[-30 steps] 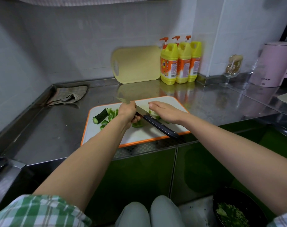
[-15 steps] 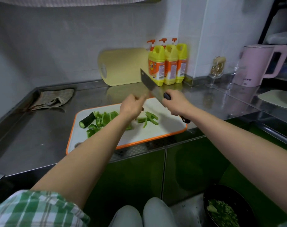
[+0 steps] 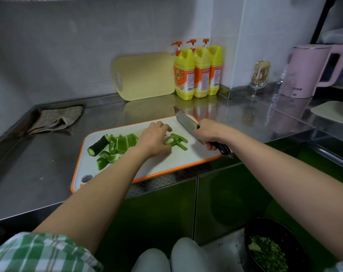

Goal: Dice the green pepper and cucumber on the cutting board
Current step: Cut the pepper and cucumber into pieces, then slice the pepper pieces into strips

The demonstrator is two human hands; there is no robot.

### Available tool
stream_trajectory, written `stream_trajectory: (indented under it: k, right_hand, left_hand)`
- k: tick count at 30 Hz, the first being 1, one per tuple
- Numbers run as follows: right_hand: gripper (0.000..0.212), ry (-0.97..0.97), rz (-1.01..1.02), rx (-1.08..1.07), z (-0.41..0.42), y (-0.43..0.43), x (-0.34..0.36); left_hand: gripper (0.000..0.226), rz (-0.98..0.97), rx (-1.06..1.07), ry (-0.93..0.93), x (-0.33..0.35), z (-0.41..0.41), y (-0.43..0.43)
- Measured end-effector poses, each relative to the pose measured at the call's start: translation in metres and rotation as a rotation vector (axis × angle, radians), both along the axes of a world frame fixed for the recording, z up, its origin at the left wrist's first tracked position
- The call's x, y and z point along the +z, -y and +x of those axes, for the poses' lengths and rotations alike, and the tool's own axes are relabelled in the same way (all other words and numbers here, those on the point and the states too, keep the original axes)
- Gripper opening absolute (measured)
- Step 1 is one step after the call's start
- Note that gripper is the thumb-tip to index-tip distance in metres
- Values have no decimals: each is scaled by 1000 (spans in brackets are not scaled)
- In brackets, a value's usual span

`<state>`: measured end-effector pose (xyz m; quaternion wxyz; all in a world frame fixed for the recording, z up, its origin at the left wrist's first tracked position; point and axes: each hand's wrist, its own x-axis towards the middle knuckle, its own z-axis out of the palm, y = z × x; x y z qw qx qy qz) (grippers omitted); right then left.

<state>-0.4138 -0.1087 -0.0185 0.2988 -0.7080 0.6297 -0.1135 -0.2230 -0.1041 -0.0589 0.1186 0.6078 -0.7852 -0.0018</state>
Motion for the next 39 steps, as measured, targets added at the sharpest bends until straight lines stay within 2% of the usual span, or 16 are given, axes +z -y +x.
stream_trajectory:
  k: [3,5,8,12,16,18,22,26,29,33,39]
  right_hand:
    - [17,-4,11,-4,1,1,-2]
    - [16,-2,5,-5,2,1,-3]
    - [18,-31,-8,-7,3,2,-3]
    - [19,-41,-1,-2,4,1,-2]
    - [18,-43,-11,-1,4,-2,-1]
    - [18,-48,-17,1,5,-3,-1]
    - [24,-71,-25,2,6,-2,-3]
    - [29,-186,-116,-10,8,1,-5]
    - [28,-262,-226,-35,8,3,-1]
    - [28,-102,-260,3,8,3,8]
    - [22,-155,-208,74,11,-2,8]
  left_hand:
    - [62,29,-128,32,-1,-12,5]
    - [48,12,-128,106,-1,-22,9]
    - [29,-88,-36,107,-3,-28,12]
    - [19,-164,91,16,-5,-31,9]
    - [19,-230,261,-183,-3,-29,7]
    - [20,-230,306,-188,-2,-24,8]
    - [31,-94,248,-55,-6,-16,6]
    - [43,-153,195,-60,-10,-14,0]
    - [42,-137,144,-31,-13,-13,-6]
    - [36,-210,114,-163,-22,-11,-10]
    - [25,-238,50,-257,-32,-13,-11]
